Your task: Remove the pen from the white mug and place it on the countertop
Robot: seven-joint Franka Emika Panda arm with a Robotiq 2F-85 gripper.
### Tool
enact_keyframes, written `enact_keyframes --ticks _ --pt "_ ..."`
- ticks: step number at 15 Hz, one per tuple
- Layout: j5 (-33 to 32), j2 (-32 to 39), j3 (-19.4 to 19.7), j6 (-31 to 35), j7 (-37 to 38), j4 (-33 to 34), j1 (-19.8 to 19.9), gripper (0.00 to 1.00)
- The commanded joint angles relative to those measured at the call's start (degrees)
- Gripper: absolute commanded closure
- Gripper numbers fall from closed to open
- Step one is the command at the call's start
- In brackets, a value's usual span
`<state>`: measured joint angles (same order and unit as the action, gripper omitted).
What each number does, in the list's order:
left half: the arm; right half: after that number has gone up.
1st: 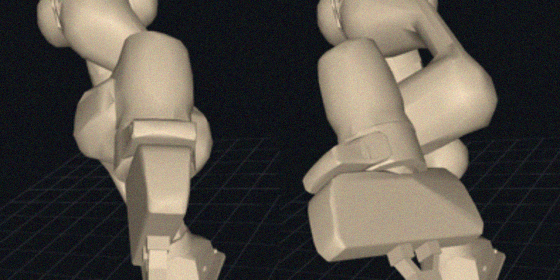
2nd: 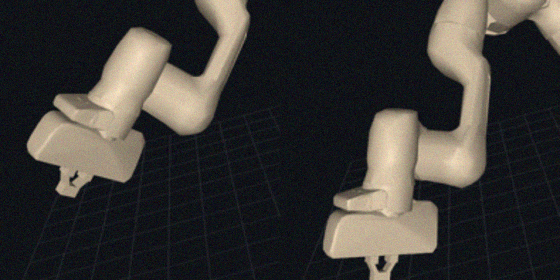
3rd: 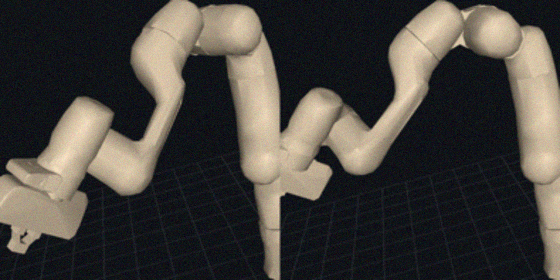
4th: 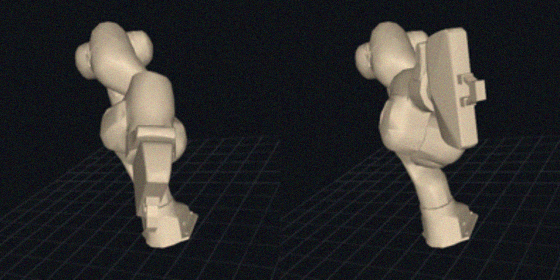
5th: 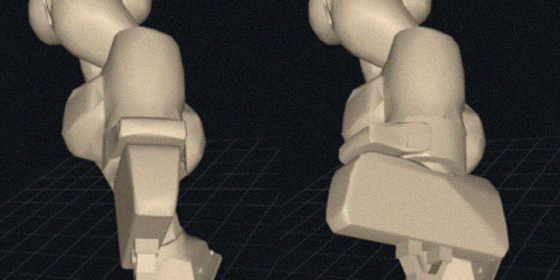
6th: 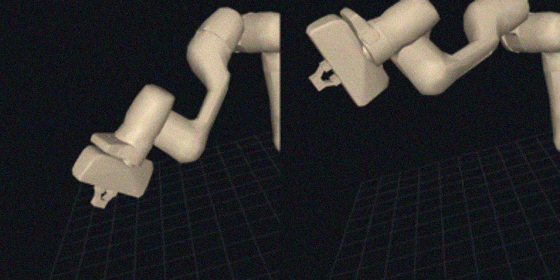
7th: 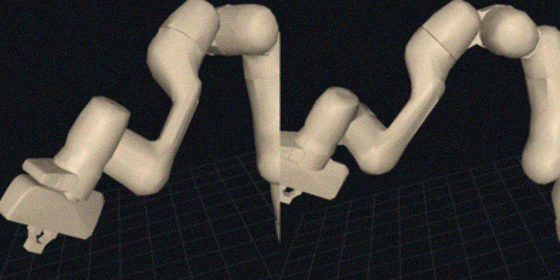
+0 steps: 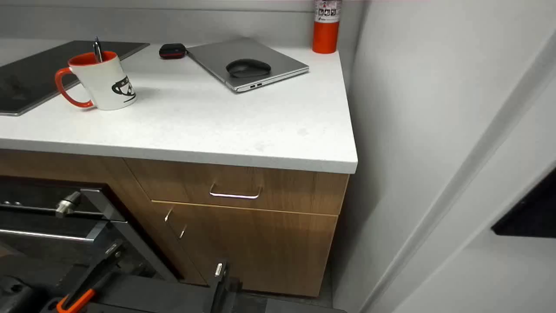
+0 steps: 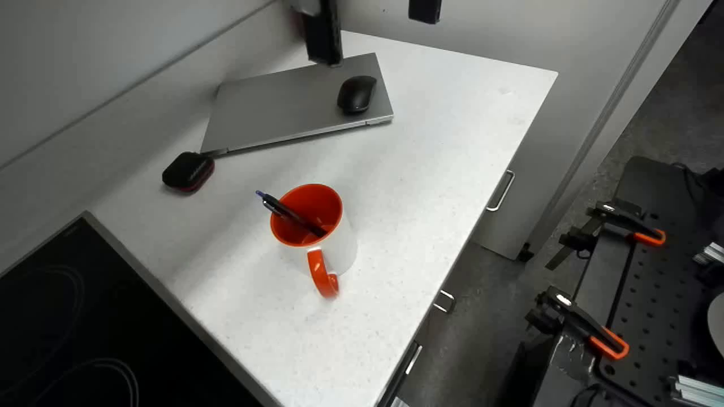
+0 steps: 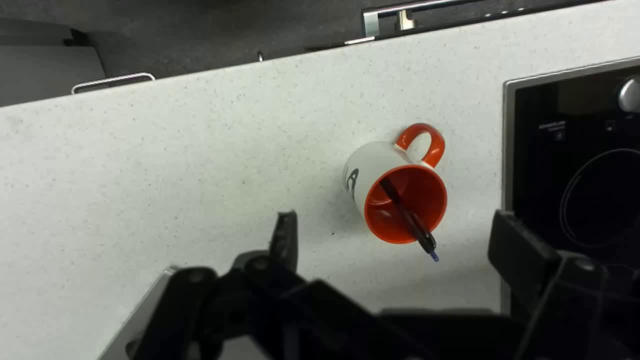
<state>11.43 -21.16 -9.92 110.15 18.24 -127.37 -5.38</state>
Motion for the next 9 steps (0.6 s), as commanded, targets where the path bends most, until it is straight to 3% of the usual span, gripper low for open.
enact_keyframes --ticks 1,9 --pt "-0.1 0.1 0.1 -0.2 0.1 0.1 -0.1 0.00" --pt "0.4 0.5 0.3 1.5 -1.1 -0.3 -0.4 0.00"
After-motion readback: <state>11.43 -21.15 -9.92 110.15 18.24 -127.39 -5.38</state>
